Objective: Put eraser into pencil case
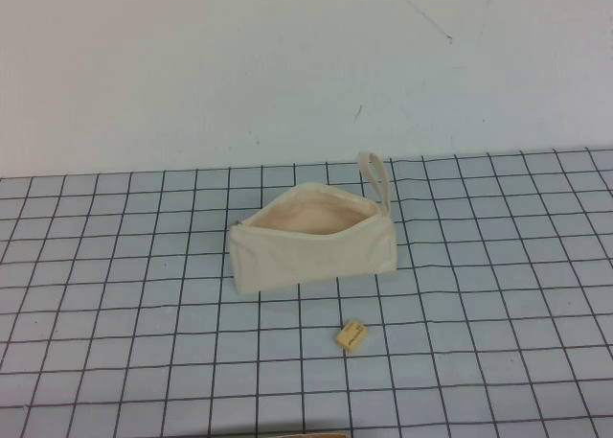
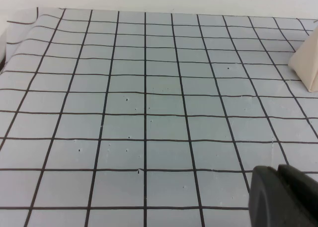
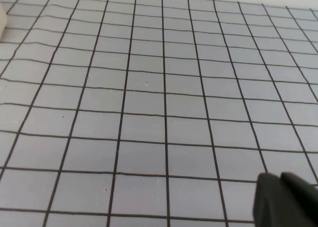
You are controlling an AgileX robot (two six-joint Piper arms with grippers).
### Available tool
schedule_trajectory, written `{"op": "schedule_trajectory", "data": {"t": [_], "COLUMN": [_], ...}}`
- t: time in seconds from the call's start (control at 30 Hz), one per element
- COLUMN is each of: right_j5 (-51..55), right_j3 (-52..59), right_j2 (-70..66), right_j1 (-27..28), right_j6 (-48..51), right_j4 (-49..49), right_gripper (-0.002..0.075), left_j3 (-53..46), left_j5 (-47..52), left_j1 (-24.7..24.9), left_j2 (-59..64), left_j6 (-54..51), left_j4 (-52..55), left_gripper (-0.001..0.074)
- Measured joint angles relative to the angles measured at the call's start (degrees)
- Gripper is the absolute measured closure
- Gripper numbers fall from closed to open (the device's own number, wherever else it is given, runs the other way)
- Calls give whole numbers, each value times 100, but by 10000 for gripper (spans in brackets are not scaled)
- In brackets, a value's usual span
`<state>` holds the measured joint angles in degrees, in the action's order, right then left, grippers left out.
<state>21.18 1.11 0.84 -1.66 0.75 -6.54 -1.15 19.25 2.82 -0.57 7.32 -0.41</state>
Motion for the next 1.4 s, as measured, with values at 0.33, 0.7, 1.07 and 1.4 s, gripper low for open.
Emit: {"op": "schedule_trajectory", "data": {"t": [0.33, 0.7, 1.07, 1.4], "right_j5": [0, 0, -127, -3392], "right_j3": [0, 0, 24, 48], "right_j2": [0, 0, 0, 0], "right_j1": [0, 0, 0, 0], "right_j6": [10, 18, 75, 75], "right_j4": [0, 0, 0, 0], "right_gripper": [727, 727, 727, 727], "left_j3": [0, 0, 0, 0], "left_j5": [0, 0, 0, 0], "left_j1": [0, 0, 0, 0], "left_j2": [0, 0, 0, 0], "left_j6": [0, 0, 0, 0], "left_j4": [0, 0, 0, 0], "left_gripper": [736, 736, 736, 736]}}
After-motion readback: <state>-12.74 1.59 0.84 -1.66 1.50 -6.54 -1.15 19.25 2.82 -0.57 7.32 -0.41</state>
